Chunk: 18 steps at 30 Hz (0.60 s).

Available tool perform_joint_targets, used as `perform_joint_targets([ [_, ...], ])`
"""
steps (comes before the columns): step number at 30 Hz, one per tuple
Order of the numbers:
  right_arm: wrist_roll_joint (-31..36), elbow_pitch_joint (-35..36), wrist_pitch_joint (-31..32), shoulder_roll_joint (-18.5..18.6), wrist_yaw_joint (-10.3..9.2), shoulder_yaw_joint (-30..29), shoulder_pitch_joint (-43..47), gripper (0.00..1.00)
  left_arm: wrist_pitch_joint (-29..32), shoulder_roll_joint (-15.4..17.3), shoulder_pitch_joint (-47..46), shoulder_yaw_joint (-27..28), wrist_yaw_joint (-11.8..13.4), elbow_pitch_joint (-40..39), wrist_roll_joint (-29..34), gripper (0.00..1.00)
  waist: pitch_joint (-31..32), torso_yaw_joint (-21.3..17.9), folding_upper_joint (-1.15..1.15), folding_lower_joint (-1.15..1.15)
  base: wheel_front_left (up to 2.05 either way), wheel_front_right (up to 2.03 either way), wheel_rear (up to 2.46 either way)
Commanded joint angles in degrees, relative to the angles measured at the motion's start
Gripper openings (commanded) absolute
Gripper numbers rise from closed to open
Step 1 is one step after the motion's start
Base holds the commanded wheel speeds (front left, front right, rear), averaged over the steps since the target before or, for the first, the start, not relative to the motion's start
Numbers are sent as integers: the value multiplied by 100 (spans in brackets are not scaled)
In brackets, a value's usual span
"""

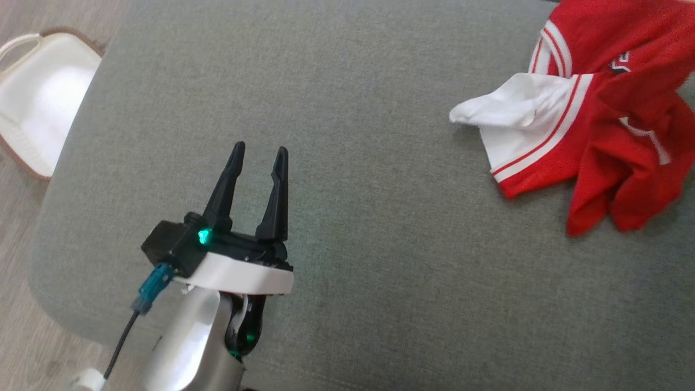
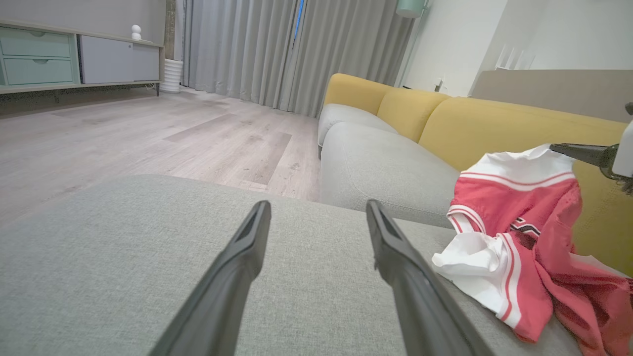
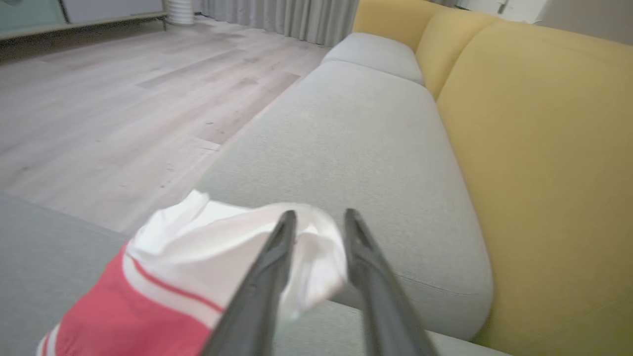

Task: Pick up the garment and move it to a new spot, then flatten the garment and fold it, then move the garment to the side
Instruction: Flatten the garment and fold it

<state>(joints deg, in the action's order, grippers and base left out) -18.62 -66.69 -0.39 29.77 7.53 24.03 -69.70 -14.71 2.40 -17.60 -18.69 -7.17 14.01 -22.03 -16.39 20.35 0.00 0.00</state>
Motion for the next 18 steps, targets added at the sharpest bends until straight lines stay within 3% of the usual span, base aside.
perform_joint_targets([
  [1, 204, -24, -97, 63, -4, -32, -228, 100, -29, 48, -281, 150, -31, -215, -34, 100, -98, 75, 0, 0, 0, 0, 0],
  [8, 707, -521, -541, -227, -4, -439, -337, 100, -29, 48, -299, 311, -30, -218, 42, 100, -81, -184, 0, 0, 0, 0, 0],
  [18, 691, -443, -1290, -768, -4, -730, 57, 100, -29, 48, -305, 482, -31, -268, 207, 100, 246, -824, 0, 0, 0, 0, 0],
])
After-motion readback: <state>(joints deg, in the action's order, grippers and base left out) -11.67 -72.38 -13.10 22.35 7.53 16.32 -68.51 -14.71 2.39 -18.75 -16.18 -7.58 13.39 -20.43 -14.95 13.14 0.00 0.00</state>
